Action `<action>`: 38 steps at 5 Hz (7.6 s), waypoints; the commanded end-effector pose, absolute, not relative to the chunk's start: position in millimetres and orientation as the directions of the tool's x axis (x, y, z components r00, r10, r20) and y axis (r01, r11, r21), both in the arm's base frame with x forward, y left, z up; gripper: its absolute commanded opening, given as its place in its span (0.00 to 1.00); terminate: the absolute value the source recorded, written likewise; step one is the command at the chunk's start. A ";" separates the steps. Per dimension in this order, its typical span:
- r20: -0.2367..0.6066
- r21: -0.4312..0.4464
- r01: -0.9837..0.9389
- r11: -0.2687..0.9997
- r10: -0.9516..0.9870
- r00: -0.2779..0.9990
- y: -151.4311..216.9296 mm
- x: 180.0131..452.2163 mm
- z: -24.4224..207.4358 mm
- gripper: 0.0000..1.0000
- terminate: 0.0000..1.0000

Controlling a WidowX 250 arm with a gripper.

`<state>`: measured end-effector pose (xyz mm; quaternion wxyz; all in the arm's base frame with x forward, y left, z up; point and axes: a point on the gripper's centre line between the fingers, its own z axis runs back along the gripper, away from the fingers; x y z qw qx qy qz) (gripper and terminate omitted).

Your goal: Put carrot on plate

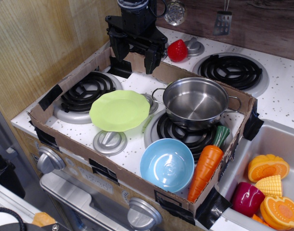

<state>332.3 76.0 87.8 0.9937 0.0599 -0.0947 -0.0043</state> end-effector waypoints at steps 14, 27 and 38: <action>0.395 -0.422 -0.091 0.902 0.273 0.877 -81.4 276.9 49.0 1.00 0.00; 0.276 -0.060 0.053 0.997 -0.034 0.960 51.9 328.6 131.4 0.00 0.00; 0.367 0.119 0.040 0.992 -0.082 0.927 86.1 315.1 87.5 1.00 1.00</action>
